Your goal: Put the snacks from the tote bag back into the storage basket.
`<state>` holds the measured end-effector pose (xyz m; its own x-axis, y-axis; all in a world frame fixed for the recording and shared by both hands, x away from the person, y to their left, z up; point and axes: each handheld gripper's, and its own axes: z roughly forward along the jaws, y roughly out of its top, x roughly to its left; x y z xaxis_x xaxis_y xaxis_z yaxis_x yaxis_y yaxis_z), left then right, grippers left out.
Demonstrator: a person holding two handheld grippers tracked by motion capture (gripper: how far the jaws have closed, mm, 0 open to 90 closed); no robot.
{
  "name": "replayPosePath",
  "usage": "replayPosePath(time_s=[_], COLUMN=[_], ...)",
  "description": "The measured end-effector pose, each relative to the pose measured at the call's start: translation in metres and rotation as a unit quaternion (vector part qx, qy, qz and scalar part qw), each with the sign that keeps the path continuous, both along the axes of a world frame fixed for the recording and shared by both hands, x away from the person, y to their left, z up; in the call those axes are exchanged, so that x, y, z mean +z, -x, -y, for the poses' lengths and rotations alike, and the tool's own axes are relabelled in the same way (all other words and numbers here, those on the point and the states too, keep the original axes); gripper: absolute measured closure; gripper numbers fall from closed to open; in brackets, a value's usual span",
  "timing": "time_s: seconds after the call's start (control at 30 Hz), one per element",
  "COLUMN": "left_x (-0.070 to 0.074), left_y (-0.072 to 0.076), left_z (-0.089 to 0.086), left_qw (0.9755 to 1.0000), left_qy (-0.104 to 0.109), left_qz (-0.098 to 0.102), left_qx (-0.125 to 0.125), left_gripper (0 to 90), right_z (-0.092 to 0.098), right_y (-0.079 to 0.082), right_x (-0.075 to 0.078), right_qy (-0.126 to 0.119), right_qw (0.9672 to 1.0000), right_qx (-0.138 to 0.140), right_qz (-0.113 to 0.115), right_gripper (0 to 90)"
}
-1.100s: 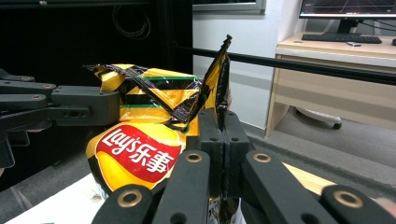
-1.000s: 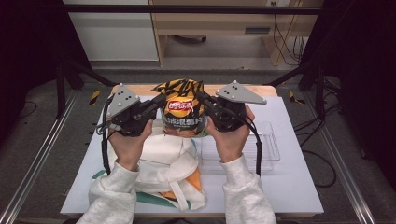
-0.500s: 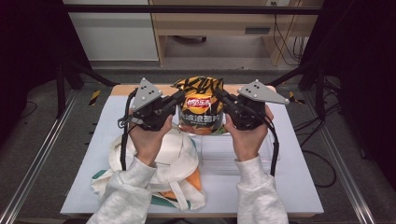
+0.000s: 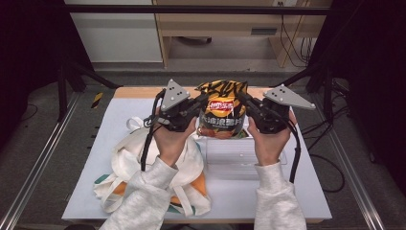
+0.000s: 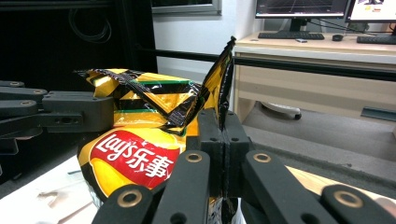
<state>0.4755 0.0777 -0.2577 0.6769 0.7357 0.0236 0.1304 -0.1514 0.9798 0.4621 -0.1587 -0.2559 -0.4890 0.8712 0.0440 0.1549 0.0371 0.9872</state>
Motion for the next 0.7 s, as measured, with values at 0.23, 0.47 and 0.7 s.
replayPosePath(time_s=[0.23, 0.47, 0.7], left_x=[-0.006, -0.015, -0.025], left_y=[-0.005, -0.012, -0.017], left_z=[0.015, 0.024, 0.033], left_qw=[0.9999, 0.9998, 0.9995], left_qy=[-0.005, -0.009, -0.015], left_qz=[-0.006, -0.014, -0.023], left_qx=[-0.007, -0.013, -0.016], left_gripper=[90.0, 90.0, 90.0], right_z=[0.016, 0.025, 0.033], right_y=[-0.004, -0.008, -0.012], right_x=[-0.008, -0.018, -0.027], right_qy=[-0.003, -0.002, 0.0], right_qw=[0.9999, 0.9998, 0.9996], right_qx=[-0.008, -0.013, -0.019], right_qz=[-0.006, -0.013, -0.021], right_gripper=[90.0, 90.0, 90.0])
